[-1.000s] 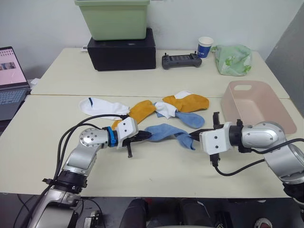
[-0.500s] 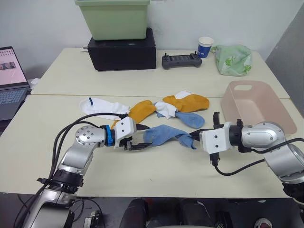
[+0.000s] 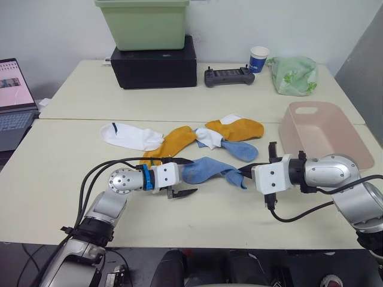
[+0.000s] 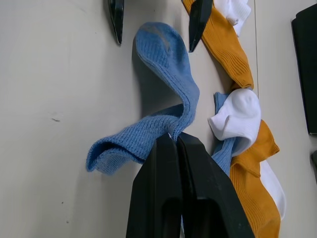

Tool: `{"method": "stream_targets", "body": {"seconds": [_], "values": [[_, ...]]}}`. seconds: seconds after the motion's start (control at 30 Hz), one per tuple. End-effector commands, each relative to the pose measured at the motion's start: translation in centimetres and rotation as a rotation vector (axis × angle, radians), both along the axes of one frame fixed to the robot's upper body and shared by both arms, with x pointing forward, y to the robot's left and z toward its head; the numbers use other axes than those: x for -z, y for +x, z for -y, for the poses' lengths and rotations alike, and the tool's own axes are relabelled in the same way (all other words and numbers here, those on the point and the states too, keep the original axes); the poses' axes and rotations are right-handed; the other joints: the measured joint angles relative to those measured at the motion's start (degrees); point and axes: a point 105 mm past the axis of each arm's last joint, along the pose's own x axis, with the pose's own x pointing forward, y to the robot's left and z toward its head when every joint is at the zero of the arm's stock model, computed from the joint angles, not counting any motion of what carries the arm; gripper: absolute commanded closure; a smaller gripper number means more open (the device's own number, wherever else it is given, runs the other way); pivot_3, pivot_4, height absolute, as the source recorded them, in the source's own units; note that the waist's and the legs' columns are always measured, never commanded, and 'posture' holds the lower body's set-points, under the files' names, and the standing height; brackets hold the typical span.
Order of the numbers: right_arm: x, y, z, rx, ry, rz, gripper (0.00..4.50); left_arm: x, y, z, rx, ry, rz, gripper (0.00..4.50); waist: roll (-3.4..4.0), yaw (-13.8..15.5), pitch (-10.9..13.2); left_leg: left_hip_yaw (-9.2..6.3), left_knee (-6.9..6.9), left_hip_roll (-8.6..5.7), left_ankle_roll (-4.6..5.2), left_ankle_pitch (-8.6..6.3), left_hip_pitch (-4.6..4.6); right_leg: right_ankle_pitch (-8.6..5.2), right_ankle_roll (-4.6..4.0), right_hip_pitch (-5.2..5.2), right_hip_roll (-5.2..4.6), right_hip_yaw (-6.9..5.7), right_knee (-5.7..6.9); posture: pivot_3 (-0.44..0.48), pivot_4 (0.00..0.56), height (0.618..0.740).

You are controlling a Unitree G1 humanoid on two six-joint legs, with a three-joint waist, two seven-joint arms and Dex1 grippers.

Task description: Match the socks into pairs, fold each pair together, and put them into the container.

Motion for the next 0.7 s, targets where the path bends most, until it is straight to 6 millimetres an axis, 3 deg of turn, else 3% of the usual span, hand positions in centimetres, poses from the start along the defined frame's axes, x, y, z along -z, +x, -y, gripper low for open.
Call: {"method": "stream_targets", "body": {"seconds": [0.03,0.27,0.43,0.7], "values": [[-1.3,-0.2,-0.2,-0.010,0.018,0.050,4.50,0.0,0.8,-0.9,-0.031,0.035,0.076,0.65,0.00,0.00,0.00,0.00,0.02,0.00,0.00,0.00,0.02,0.00,0.00,0.02,0.00,0.01,0.00,0.000,0.150,0.720],[-1.3,0.0,-0.1,-0.005,0.016,0.050,4.50,0.0,-0.1,-1.1,0.047,0.044,0.075,2.92,0.00,-0.11,0.00,0.00,0.00,0.02,0.00,0.00,0.01,0.00,0.00,-0.03,0.01,-0.01,0.05,0.000,0.150,0.720],[-1.2,-0.6,0.1,-0.015,0.026,0.012,4.50,-0.9,-2.4,-2.1,0.150,0.063,-0.104,4.47,0.00,-0.15,0.00,0.01,0.00,0.02,0.00,0.00,0.00,0.00,0.00,-0.04,0.01,0.01,0.04,0.000,0.150,0.720],[-1.5,-4.9,-0.1,-0.062,0.124,-0.305,4.50,-5.6,-8.8,-4.4,0.259,0.087,-0.733,4.47,0.02,-0.23,0.15,-0.04,-0.02,0.05,0.01,0.00,0.00,-0.01,-0.01,0.01,0.04,-0.02,0.03,0.000,0.150,0.720]]}}
